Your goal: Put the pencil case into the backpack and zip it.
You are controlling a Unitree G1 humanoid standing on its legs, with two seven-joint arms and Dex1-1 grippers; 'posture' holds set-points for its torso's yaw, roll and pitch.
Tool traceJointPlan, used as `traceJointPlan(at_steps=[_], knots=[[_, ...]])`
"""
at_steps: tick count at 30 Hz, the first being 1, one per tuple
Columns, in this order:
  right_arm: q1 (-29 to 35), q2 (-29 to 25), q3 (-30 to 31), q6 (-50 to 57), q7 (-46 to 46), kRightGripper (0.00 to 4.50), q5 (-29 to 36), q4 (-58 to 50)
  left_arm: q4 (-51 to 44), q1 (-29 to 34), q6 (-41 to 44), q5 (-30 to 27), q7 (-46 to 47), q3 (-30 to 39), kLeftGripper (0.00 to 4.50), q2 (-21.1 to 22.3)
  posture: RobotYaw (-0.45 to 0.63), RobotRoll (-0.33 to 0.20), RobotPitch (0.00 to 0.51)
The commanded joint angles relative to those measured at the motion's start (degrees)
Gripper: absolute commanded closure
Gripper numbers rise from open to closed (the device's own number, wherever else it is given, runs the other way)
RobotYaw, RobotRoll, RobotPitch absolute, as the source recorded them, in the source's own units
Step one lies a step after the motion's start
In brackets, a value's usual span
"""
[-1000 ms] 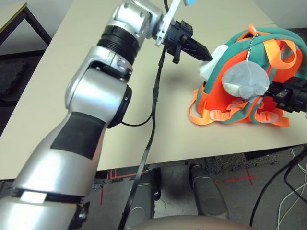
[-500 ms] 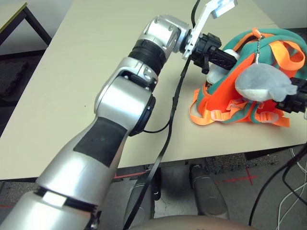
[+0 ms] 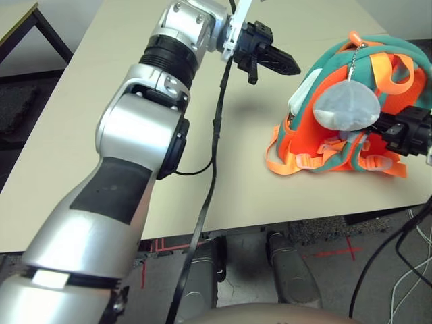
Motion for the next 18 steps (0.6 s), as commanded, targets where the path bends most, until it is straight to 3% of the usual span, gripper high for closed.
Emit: traceJointPlan(at_steps=[1,18], knots=[[-0.8,0.5,1.7,0.3,0.8,4.35,-0.3,-0.6,-0.3,1.7,0.4,0.6,-0.4,-0.3,4.50,-2.5,-0.06,0.000,0.168],[-0.5,1.5,1.1,1.5,0.0,4.35,0.4,-1.9,0.5,4.9,-2.7,0.9,9.9,1.9,4.50,-11.6,-0.09,0.000,0.182]])
